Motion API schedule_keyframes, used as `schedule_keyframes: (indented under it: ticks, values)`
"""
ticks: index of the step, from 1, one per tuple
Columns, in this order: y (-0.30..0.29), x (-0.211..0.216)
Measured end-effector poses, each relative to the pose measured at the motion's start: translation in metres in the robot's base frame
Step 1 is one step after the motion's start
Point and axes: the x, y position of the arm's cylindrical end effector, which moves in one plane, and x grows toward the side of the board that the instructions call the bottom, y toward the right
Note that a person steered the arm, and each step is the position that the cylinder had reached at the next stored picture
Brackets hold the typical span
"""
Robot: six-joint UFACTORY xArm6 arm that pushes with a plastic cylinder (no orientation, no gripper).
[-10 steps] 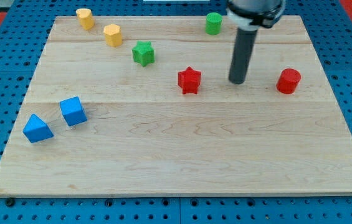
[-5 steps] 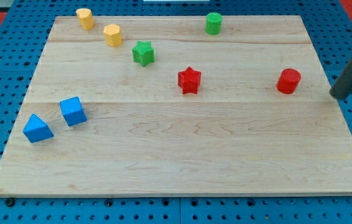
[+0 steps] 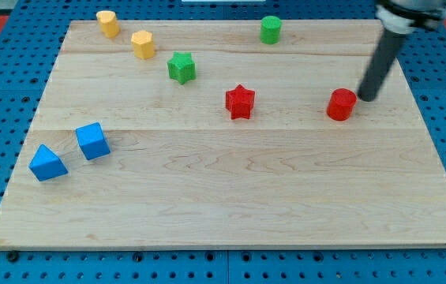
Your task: Place the red circle in a diagonal line
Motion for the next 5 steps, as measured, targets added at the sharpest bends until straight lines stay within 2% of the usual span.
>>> schedule_keyframes:
  ticks: [1,2,3,5]
  values:
    - [-0.042,0.041]
    - [-0.041,0.063]
    - [-0.042,0.038]
    - [0.014,0.032]
